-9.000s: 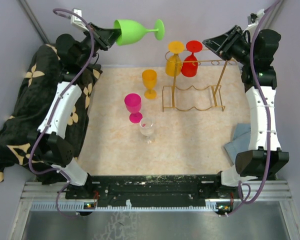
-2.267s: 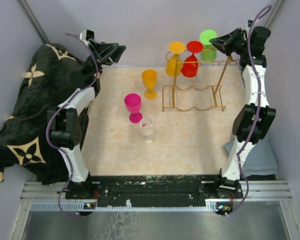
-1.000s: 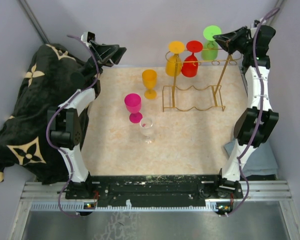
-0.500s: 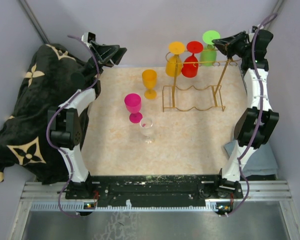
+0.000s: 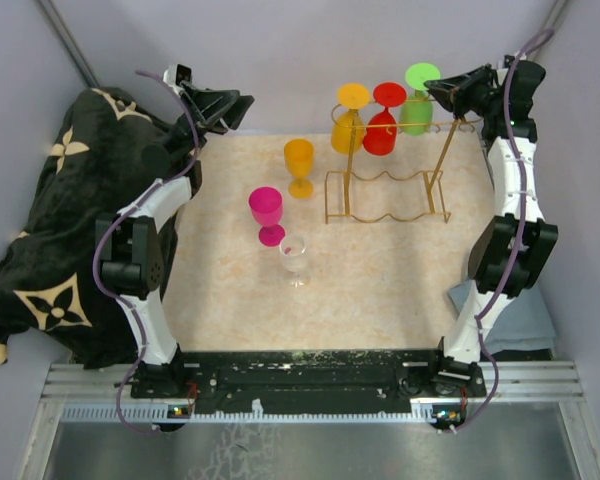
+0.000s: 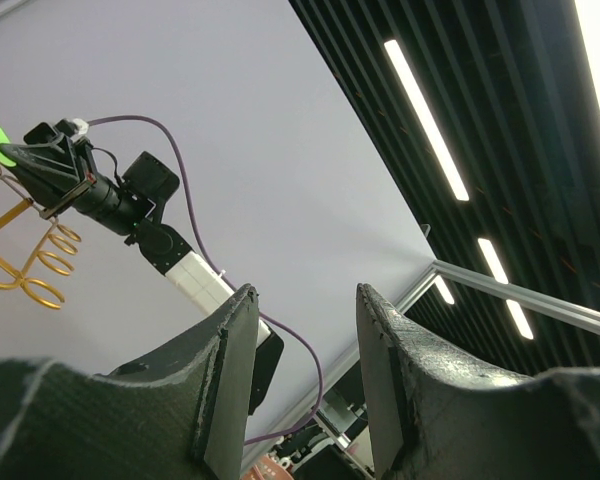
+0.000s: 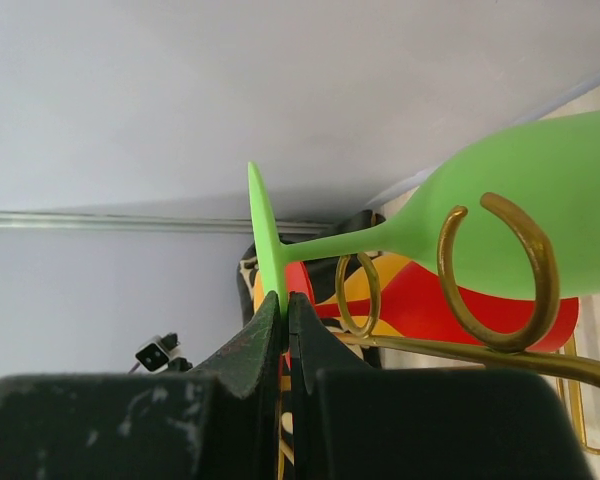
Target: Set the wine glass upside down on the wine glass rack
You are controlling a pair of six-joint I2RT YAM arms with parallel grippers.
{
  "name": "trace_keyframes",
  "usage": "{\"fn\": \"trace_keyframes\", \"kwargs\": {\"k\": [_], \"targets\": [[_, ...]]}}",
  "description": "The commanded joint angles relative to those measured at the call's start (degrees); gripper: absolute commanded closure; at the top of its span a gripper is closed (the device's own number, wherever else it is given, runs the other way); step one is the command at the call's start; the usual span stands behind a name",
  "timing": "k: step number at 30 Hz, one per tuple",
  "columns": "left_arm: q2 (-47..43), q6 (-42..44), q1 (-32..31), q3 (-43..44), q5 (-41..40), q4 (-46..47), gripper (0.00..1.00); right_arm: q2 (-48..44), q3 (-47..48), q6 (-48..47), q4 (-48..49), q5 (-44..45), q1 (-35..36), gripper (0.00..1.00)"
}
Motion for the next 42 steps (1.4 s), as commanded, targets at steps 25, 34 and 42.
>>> {"fn": "trace_keyframes", "kwargs": {"k": [25, 34, 42], "targets": [[-2.60, -5.34, -0.32, -0.97, -0.24, 12.76, 0.50, -6.25, -5.99, 4.66, 7.08, -1.13, -0.38, 1.00], [-2.71, -5.34, -0.30, -1.33, -0.24, 12.89, 0.50, -5.47, -3.26, 4.79, 5.28, -0.89, -0.38, 1.00], [-2.82, -5.61, -0.30, -1.47, -0.39, 13.20, 0.50, -6.45, -4.95, 7.81, 8.30, 0.01, -0.38, 1.00]]}}
